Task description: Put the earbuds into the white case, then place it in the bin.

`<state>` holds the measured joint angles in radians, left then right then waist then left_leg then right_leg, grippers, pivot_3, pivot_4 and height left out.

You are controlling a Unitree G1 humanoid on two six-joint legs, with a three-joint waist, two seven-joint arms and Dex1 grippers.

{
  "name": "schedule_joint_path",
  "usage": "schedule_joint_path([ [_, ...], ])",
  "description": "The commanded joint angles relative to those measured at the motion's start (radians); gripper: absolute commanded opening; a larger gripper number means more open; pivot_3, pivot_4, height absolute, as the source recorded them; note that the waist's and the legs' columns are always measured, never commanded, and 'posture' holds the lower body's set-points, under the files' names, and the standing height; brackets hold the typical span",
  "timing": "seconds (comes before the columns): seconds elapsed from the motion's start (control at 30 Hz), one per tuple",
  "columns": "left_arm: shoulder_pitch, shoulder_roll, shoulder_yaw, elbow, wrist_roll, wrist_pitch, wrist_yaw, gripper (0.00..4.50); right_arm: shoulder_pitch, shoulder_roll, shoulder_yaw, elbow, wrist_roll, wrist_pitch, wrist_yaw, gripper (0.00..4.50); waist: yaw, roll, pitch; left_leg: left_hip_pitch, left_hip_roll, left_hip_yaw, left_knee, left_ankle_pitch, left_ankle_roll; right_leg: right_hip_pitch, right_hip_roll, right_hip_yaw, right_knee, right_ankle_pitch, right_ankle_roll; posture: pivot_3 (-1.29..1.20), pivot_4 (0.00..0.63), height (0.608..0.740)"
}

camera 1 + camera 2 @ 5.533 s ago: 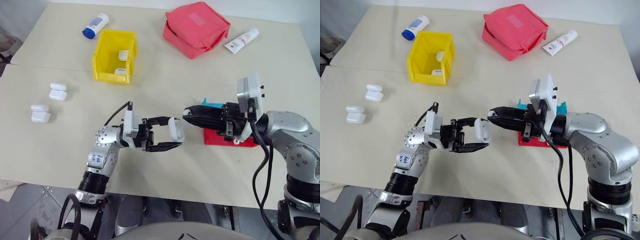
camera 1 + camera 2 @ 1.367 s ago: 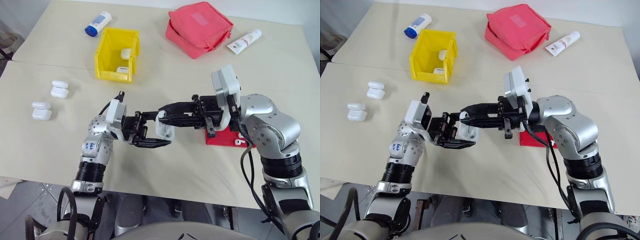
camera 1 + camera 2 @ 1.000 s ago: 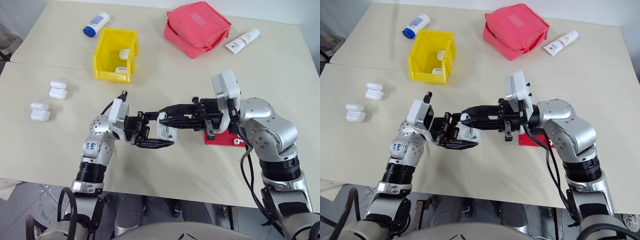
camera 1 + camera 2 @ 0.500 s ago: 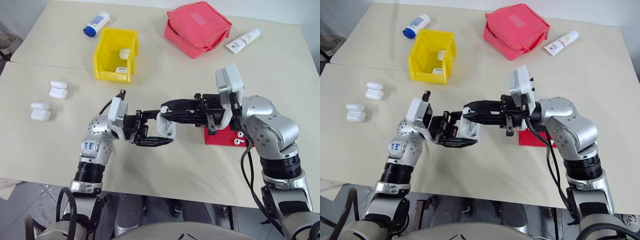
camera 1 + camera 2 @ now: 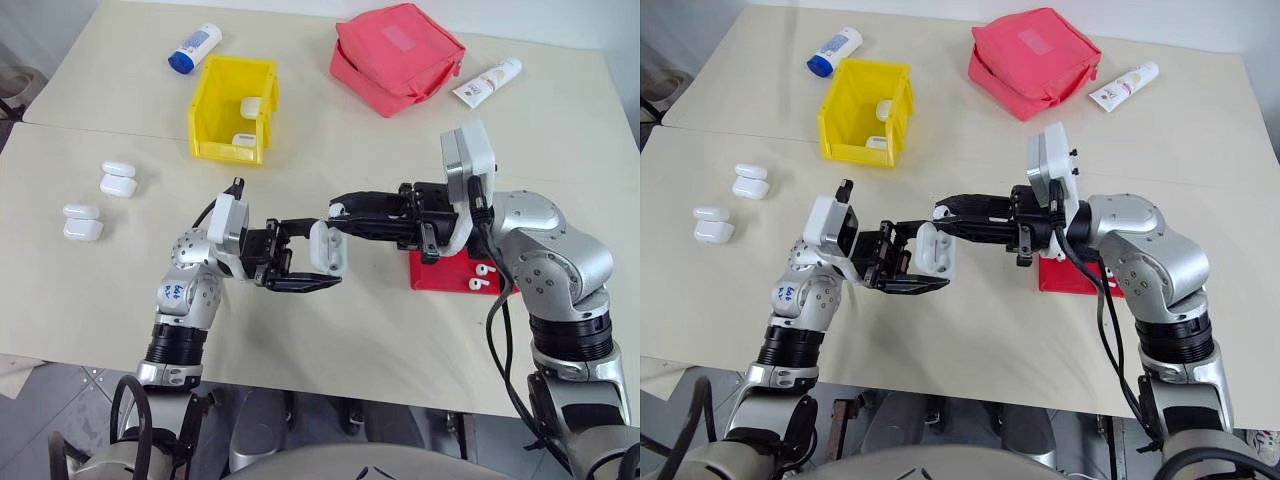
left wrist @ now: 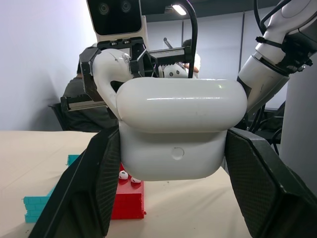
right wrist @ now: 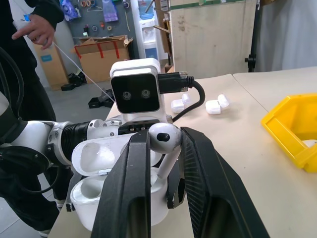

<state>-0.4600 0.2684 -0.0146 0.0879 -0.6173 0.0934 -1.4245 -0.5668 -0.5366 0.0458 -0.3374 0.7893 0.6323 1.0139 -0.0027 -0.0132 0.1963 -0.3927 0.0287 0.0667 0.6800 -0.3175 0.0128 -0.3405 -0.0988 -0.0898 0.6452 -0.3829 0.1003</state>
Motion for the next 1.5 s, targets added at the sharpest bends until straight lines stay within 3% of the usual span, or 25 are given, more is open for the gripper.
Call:
schedule_joint_path([
  [0.03, -0.009, 0.003, 0.015, -0.003, -0.019, -0.02, -0.012, 2.81, 0.006, -0.001, -0.029, -0.061, 0.039, 0.01, -0.016, 0.52, 0.0, 0.0, 0.0, 0.0, 0.0, 0.0, 0.0, 0.0, 0.0, 0.0, 0.0, 0.0, 0.0, 0.0, 0.0, 0.0, 0.15, 0.74],
  [0.77, -0.021, 0.004, -0.004, -0.058, -0.037, 0.014, -0.018, 2.81, 0.063, 0.02, 0.076, -0.014, -0.096, -0.102, 0.032, 0.52, 0.0, 0.0, 0.0, 0.0, 0.0, 0.0, 0.0, 0.0, 0.0, 0.0, 0.0, 0.0, 0.0, 0.0, 0.0, 0.0, 0.15, 0.74],
  [1.1, -0.054, 0.002, 0.022, -0.014, -0.036, -0.003, -0.006, 2.81, 0.108, -0.063, 0.103, -0.012, -0.184, -0.18, 0.111, 0.52, 0.001, 0.0, 0.0, 0.0, 0.0, 0.0, 0.0, 0.0, 0.0, 0.0, 0.0, 0.0, 0.0, 0.0, 0.0, 0.0, 0.15, 0.74],
  [1.5, -0.089, -0.013, 0.039, 0.064, -0.013, -0.066, -0.006, 2.81, 0.058, -0.104, 0.118, 0.042, -0.19, -0.161, 0.168, 0.52, 0.0, 0.0, 0.0, 0.0, 0.0, 0.0, 0.0, 0.0, 0.0, 0.0, 0.0, 0.0, 0.0, 0.0, 0.0, 0.0, 0.15, 0.74],
])
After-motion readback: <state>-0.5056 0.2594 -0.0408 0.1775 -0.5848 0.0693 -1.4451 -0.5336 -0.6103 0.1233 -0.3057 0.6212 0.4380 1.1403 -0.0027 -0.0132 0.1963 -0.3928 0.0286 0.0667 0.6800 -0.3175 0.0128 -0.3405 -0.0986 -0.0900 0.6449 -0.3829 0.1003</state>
